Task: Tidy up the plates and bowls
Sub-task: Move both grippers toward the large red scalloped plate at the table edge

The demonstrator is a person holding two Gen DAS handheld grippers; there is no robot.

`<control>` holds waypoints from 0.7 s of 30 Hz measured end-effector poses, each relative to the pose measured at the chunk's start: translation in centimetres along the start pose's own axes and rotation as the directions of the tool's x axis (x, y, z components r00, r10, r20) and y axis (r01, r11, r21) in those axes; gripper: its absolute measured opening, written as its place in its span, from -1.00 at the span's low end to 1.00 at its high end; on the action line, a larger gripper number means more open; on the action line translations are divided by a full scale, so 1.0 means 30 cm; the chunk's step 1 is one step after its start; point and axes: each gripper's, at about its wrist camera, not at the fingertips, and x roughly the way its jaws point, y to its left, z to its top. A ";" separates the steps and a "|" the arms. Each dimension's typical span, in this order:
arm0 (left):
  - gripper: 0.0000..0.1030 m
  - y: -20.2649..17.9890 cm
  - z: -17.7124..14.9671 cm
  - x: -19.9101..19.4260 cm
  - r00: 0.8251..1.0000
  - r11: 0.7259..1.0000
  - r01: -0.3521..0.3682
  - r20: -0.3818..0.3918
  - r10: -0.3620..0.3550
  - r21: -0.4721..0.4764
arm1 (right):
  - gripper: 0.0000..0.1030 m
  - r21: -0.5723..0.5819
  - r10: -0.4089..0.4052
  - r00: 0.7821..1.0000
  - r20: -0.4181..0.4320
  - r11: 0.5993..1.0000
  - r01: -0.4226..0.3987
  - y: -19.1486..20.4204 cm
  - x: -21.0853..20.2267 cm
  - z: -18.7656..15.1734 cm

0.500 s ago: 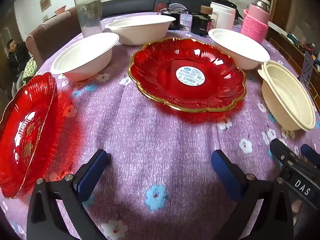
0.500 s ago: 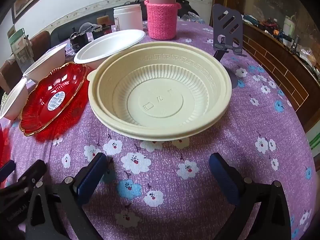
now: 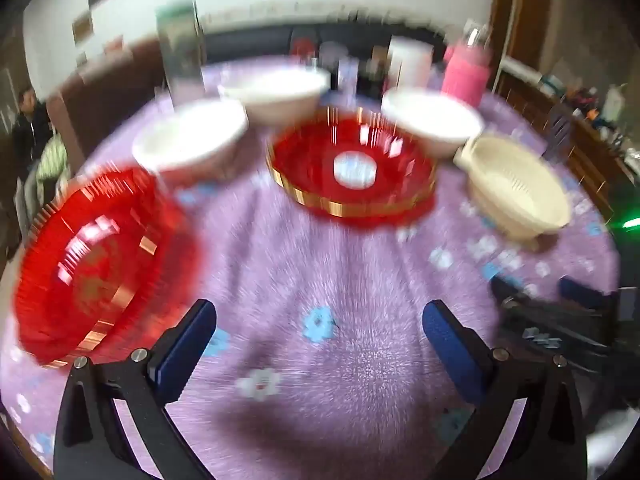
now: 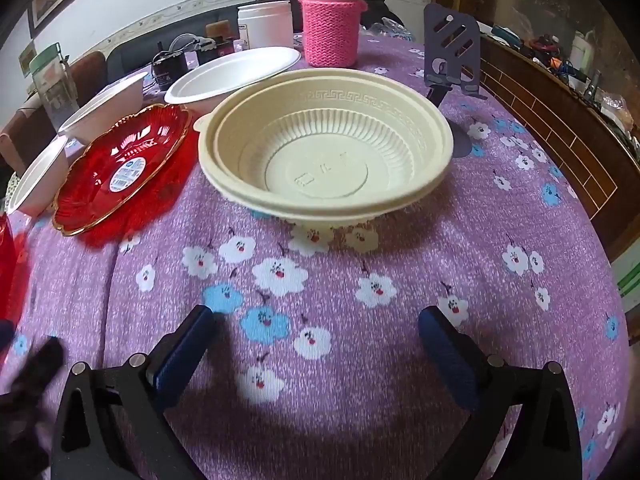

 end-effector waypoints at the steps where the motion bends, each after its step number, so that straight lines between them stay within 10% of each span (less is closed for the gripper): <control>1: 1.00 0.012 -0.003 -0.053 0.999 1.000 -0.007 0.053 0.007 0.000 | 0.98 -0.006 0.004 1.000 -0.004 1.000 -0.004 0.000 -0.003 0.002; 9: 1.00 0.201 0.071 -0.346 0.948 0.989 -0.113 0.287 0.136 -0.095 | 0.98 -0.034 0.009 1.000 -0.006 0.999 -0.009 -0.004 -0.021 -0.016; 17: 1.00 0.521 0.103 -0.479 0.902 0.950 -0.186 0.340 0.267 -0.251 | 0.94 -0.063 0.057 0.992 0.112 0.997 -0.050 0.045 -0.142 -0.012; 21: 1.00 0.665 0.100 -0.447 0.924 0.935 -0.195 0.264 0.277 -0.298 | 0.95 -0.138 0.229 0.958 0.175 0.969 -0.206 0.162 -0.240 0.017</control>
